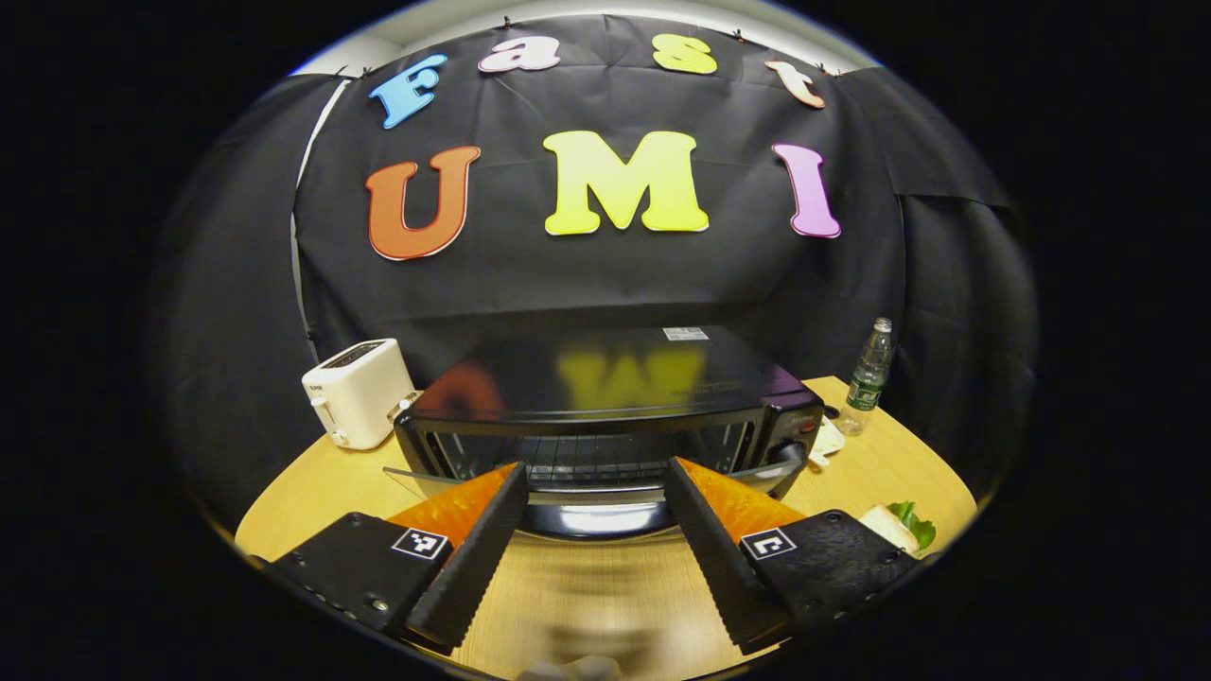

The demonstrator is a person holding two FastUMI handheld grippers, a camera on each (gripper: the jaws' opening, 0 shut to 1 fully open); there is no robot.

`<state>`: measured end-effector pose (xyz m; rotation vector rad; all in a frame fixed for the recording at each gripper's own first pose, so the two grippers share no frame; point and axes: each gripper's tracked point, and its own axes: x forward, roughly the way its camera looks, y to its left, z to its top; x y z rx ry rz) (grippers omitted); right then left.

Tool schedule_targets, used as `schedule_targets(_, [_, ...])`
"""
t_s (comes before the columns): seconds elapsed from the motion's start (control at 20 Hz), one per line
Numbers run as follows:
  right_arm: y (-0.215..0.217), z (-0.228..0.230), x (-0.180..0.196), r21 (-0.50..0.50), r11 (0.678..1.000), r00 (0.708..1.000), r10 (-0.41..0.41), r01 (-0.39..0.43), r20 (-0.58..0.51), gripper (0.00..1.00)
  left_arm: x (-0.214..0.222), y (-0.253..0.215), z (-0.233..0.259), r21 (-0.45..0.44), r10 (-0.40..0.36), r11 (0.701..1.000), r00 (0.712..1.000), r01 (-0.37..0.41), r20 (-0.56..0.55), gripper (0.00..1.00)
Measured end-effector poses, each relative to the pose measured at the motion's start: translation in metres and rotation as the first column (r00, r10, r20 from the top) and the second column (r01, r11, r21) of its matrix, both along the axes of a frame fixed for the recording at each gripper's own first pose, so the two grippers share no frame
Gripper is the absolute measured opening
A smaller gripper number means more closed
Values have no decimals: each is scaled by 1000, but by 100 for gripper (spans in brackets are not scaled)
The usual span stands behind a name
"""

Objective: Open the electric oven with the left hand, put the food in, and close the electric oven.

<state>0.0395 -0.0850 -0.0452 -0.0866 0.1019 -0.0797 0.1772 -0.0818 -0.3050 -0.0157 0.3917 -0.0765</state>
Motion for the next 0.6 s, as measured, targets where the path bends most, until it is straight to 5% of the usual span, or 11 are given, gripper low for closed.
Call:
schedule_targets(0.15, [4,-4,-7,-5,1000,1000,5,-5,-4,92,-20,0,-10,-3,-8,1000,1000,8,-19,97])
schedule_targets(0.2, [5,-4,-9,-9,1000,1000,7,-7,-6,100,-28,0,-14,-5,-8,1000,1000,8,-28,97])
schedule_targets(0.25, [5,-5,-11,-10,1000,1000,8,-8,-5,93,-36,0,-19,-6,-10,1000,999,9,-39,97])
schedule_targets(0.3, [7,-4,-13,-12,1000,1000,8,-8,-7,100,-43,0,-25,-7,-9,1000,999,9,-47,97])
schedule_targets(0.35, [7,-6,-16,-13,1000,1000,9,-9,-10,93,-50,0,-30,-7,-10,1000,998,10,-60,97])
schedule_targets(0.45, [9,-2,-20,-18,1000,1000,9,-9,-4,100,-62,-1,-41,-3,-17,1000,996,17,-83,97])
schedule_targets(0.5, [9,-1,-21,-22,1000,1000,8,-8,-1,92,-67,-1,-47,-2,-19,1000,996,19,-91,97])
schedule_targets(0.6, [9,0,-25,-25,1000,1000,9,-9,3,92,-75,-1,-55,-1,-20,1000,994,20,-110,96])
